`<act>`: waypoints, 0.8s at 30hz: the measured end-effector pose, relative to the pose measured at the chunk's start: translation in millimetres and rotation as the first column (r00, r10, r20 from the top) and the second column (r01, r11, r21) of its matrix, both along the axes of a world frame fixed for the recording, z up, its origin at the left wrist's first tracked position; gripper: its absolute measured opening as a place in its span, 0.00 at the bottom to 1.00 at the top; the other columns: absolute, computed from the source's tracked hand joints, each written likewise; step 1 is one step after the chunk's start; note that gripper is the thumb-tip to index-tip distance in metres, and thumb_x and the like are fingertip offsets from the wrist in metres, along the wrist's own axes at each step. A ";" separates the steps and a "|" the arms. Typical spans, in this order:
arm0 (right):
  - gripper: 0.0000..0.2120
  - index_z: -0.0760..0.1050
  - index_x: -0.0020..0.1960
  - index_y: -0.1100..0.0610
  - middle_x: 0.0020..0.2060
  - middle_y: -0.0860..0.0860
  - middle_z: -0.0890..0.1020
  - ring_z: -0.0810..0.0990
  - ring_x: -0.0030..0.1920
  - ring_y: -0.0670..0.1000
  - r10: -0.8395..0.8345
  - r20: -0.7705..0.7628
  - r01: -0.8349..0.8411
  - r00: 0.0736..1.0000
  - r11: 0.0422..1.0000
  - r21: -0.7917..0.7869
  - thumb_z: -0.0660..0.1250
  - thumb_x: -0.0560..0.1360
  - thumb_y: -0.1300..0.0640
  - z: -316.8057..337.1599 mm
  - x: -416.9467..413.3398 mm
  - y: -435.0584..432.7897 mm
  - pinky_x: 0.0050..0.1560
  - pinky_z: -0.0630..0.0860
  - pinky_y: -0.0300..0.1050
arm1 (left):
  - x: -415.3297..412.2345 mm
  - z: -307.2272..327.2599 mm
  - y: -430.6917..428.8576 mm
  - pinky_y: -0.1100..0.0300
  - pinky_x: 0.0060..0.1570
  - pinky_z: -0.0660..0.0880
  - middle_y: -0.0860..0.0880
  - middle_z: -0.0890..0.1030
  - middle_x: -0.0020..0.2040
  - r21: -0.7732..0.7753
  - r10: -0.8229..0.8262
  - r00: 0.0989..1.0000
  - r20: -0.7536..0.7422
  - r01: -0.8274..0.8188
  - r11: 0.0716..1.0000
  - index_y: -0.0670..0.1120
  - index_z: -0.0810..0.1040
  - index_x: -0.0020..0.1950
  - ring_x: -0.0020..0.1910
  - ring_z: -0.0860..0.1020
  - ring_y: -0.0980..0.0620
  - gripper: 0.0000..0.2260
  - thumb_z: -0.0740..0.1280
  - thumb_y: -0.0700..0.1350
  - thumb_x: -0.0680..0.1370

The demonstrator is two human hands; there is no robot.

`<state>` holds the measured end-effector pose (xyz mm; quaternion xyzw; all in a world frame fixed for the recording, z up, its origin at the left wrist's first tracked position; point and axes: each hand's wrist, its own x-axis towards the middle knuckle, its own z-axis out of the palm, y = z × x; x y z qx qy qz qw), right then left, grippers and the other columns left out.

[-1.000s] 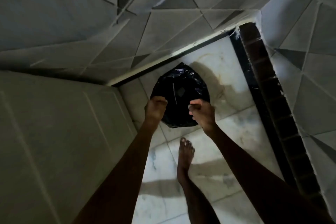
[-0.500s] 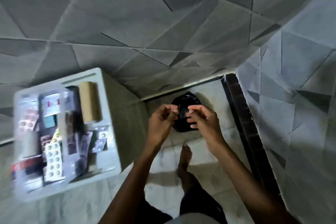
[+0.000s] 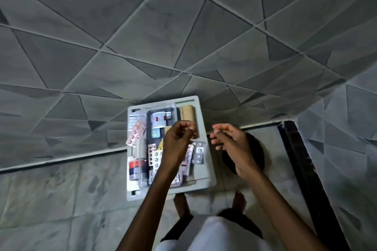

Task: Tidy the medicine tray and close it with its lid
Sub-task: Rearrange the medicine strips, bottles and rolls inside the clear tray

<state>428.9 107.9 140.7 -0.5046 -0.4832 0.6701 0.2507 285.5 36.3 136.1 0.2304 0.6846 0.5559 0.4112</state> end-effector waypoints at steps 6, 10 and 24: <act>0.06 0.77 0.50 0.59 0.38 0.54 0.82 0.78 0.31 0.44 0.018 0.085 -0.023 0.996 0.998 0.058 0.63 0.77 0.65 -9.0 -77.8 -34.0 0.29 0.73 0.33 | -90.5 -11.9 -39.9 0.63 0.39 0.77 0.48 0.84 0.45 0.015 0.070 0.997 0.020 -0.070 0.997 0.49 0.80 0.49 0.41 0.82 0.53 0.05 0.66 0.41 0.77; 0.08 0.78 0.45 0.53 0.37 0.54 0.82 0.79 0.29 0.43 0.095 0.201 -0.125 0.975 0.982 0.139 0.67 0.74 0.65 -19.5 -114.5 -46.5 0.31 0.73 0.34 | -142.9 -38.6 -61.6 0.61 0.40 0.77 0.48 0.84 0.45 -0.056 0.192 0.981 -0.038 -0.194 0.979 0.49 0.81 0.49 0.44 0.82 0.50 0.04 0.67 0.42 0.76; 0.05 0.81 0.45 0.53 0.39 0.49 0.83 0.79 0.38 0.43 0.189 0.527 -0.391 0.828 0.870 0.301 0.68 0.72 0.61 -60.4 -193.2 -43.9 0.38 0.73 0.30 | -239.8 -132.1 -34.7 0.48 0.57 0.73 0.36 0.72 0.61 -0.512 -0.262 0.844 -0.468 -0.018 0.859 0.39 0.69 0.65 0.59 0.74 0.36 0.33 0.78 0.48 0.65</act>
